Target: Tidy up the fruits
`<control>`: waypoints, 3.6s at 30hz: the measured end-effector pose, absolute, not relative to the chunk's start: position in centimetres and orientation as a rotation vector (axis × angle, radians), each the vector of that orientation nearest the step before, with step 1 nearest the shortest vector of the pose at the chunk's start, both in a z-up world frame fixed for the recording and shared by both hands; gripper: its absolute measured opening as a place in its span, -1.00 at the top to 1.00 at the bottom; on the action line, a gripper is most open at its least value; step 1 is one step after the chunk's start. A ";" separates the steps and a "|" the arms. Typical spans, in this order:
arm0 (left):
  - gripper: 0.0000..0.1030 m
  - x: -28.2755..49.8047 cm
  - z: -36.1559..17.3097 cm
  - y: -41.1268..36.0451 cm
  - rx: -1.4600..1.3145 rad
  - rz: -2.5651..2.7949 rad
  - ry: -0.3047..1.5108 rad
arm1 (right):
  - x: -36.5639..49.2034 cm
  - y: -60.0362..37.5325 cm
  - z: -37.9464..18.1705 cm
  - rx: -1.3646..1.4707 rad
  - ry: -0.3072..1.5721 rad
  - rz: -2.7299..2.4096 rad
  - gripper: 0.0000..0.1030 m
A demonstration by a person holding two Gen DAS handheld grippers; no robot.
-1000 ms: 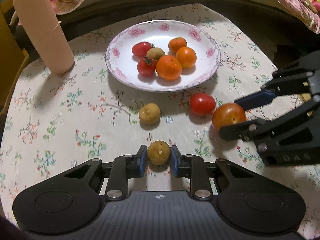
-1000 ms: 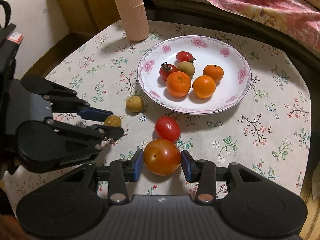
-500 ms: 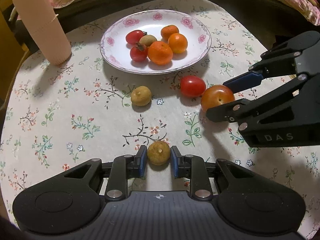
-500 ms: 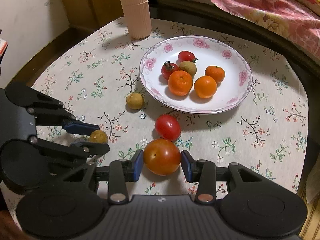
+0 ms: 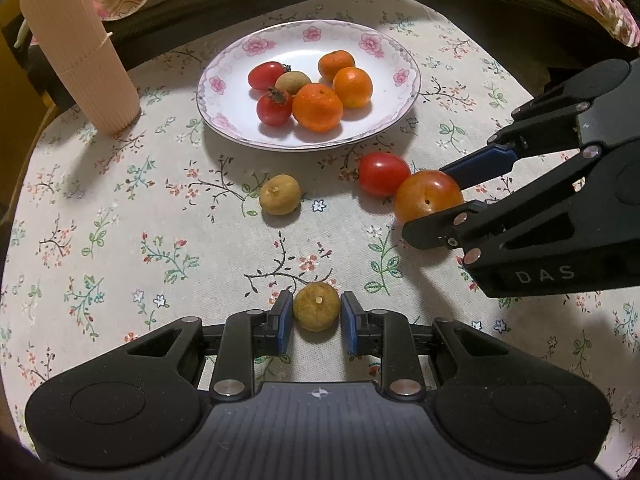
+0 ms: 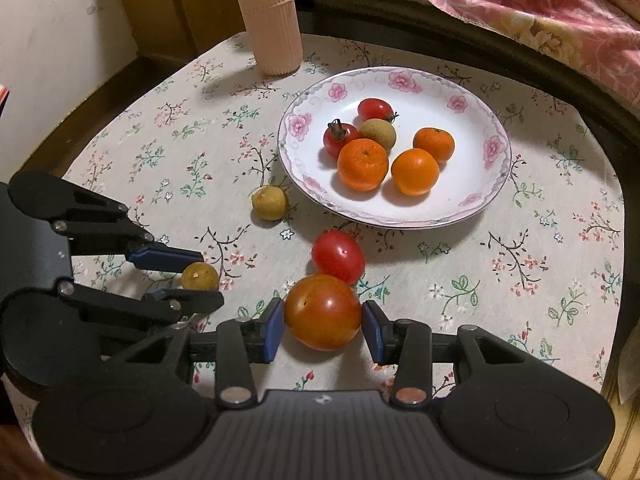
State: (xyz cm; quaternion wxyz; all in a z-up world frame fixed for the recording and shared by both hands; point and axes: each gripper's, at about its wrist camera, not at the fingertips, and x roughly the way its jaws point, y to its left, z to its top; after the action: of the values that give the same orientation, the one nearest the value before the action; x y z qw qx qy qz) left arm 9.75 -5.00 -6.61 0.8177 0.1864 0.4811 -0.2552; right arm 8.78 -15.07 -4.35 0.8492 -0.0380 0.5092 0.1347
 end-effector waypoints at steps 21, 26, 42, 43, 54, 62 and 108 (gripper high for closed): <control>0.37 10.7 -4.1 -5.8 0.418 -0.523 0.928 | 8.2 -14.7 -1.8 -0.104 0.993 0.295 0.22; 0.37 11.1 -3.5 -5.9 0.411 -0.517 0.911 | 8.3 -14.9 -1.2 -0.091 0.974 0.283 0.22; 0.37 12.5 -2.0 -6.8 0.413 -0.499 0.861 | 9.4 -16.0 0.2 -0.070 0.933 0.242 0.22; 0.37 12.6 -1.9 -6.9 0.413 -0.498 0.858 | 9.5 -16.1 0.3 -0.069 0.930 0.239 0.22; 0.38 14.4 -0.9 -7.8 0.395 -0.483 0.819 | 10.8 -17.4 1.3 -0.043 0.894 0.190 0.22; 0.41 16.5 -0.7 -8.5 0.376 -0.461 0.805 | 12.7 -18.4 1.4 -0.016 0.878 0.148 0.22; 0.41 21.0 -3.3 -9.9 0.351 -0.427 0.854 | 18.7 -20.5 -1.4 0.013 0.904 0.063 0.21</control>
State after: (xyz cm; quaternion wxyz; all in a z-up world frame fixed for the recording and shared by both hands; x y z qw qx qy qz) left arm 21.04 -9.91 -3.27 0.8733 0.1679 0.4090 -0.2044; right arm 18.70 -20.50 -1.36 0.8990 0.0065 0.4368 0.0304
